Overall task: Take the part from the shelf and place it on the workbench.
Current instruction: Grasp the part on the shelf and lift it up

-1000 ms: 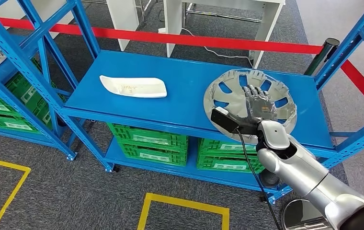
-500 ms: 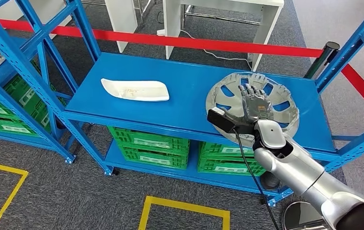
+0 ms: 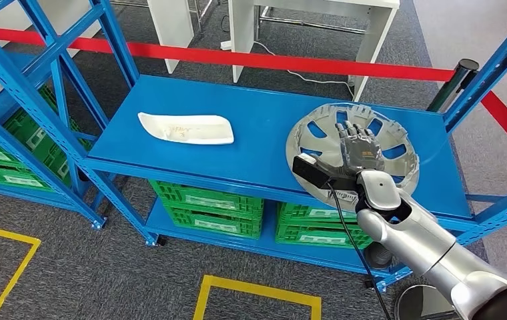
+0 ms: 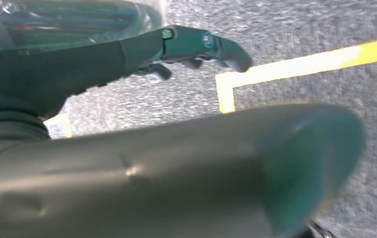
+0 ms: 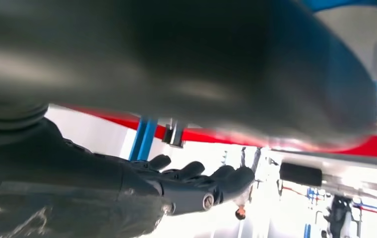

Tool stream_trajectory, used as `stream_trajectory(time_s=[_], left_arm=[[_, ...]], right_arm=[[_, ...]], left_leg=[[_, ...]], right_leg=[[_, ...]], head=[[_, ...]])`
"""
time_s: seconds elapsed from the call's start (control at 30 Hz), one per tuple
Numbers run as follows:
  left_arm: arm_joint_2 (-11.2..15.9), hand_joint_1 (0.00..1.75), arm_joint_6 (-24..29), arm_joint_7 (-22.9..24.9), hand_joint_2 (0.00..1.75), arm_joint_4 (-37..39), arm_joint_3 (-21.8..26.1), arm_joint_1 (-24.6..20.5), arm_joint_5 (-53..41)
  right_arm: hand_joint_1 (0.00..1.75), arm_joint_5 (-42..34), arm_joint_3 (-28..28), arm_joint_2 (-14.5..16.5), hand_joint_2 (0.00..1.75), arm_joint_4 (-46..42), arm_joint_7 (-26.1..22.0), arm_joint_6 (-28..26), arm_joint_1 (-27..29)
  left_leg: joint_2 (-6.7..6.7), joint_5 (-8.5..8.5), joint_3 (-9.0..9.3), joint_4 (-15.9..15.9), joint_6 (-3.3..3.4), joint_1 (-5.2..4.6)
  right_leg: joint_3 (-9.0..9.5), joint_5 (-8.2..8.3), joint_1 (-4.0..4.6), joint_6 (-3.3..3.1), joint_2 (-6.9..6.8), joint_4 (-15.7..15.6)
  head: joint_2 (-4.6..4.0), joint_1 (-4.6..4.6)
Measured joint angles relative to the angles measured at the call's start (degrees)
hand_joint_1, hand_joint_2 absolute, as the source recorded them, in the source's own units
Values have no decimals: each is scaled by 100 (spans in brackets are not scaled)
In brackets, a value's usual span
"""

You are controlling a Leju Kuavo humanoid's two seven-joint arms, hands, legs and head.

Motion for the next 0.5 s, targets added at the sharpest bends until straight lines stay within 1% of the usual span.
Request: stream_trajectory(time_s=[0.1, 0.2, 0.37, 0.5], left_arm=[[0, 0, 1, 0, 0, 0, 4, -6, 1], [3, 0, 1, 0, 0, 0, 8, -5, 1], [4, 0, 1, 0, 0, 0, 14, -5, 3], [4, 0, 1, 2, 0, 0, 21, -4, 2]], right_arm=[[0, -17, 0, 0, 0, 1, 1, 40, 2], [0, -39, 0, 0, 0, 2, 3, 79, 3], [0, -39, -4, -3, 0, 6, 13, 109, 5], [0, -84, -11, -4, 0, 34, 33, 177, 22]], left_leg=[[2, 10, 30, -42, -9, 8], [1, 20, 45, -73, -50, 15], [2, 24, 55, -91, -113, 23], [2, 23, 57, -91, -119, 22]], right_leg=[[8, -19, 12, -38, 2, 0], [12, -26, 20, -58, 0, 1], [19, -28, 27, -65, 0, 3], [29, -28, 27, -64, -2, -2]], head=[[0, -1], [0, 0], [0, 1], [0, 3]])
